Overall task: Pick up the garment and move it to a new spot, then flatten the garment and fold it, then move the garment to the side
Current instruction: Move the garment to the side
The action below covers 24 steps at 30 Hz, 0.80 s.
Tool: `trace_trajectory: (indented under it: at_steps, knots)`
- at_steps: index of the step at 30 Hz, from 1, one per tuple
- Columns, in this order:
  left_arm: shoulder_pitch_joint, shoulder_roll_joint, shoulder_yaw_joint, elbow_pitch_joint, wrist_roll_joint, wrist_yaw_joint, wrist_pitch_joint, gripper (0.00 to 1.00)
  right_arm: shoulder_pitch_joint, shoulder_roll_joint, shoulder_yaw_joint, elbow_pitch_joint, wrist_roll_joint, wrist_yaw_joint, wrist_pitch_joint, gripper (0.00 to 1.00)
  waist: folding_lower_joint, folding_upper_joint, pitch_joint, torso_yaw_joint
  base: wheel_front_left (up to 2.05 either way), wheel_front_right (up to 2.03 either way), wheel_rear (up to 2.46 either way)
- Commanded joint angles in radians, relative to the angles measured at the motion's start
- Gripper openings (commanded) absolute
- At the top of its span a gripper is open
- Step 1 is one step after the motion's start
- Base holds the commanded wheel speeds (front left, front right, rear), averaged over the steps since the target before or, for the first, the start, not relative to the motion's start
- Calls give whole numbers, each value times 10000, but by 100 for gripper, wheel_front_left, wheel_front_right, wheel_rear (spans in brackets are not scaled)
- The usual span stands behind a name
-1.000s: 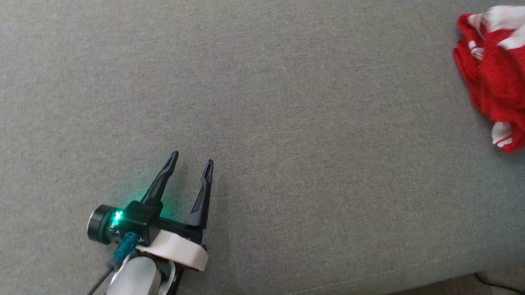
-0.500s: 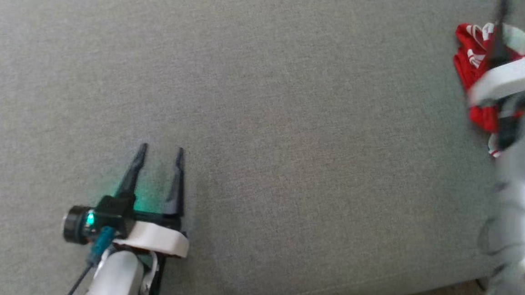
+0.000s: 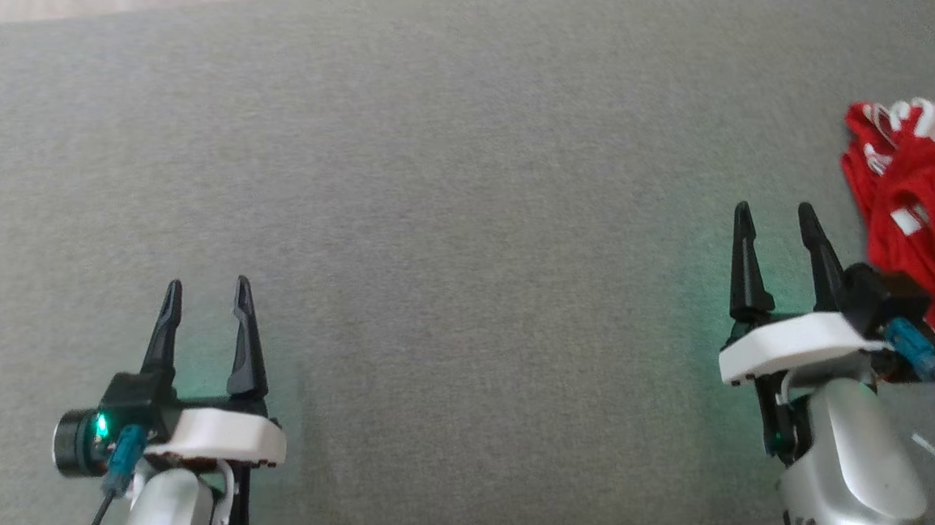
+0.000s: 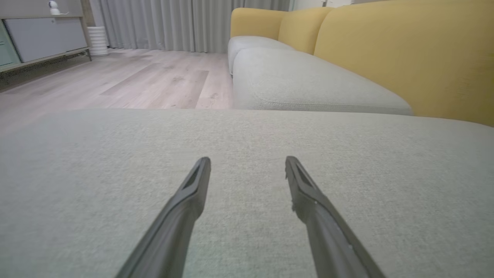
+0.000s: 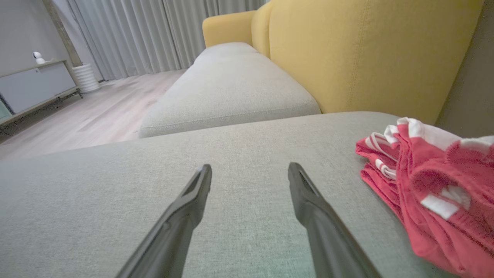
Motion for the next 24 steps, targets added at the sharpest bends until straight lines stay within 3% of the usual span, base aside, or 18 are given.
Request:
trace_trajectory:
  at_steps: [1, 14, 24]
  knots:
    - [-94, 35, 406, -214, -39, 36, -65, 100, -9, 0, 226, -446, 89, 33, -92, 100, 1, -1, -215, 262, 0, 0, 0]
    - [391, 35, 673, 69, -368, -139, -65, 100, 1077, 2, 336, -716, 581, 33, -93, 100, 1, -1, -1216, 1160, 0, 0, 0]
    - [967, 35, 805, 260, -509, -200, -65, 100, 1675, 2, 771, -579, 718, 33, -93, 100, 1, -1, -1848, 1425, 0, 0, 0]
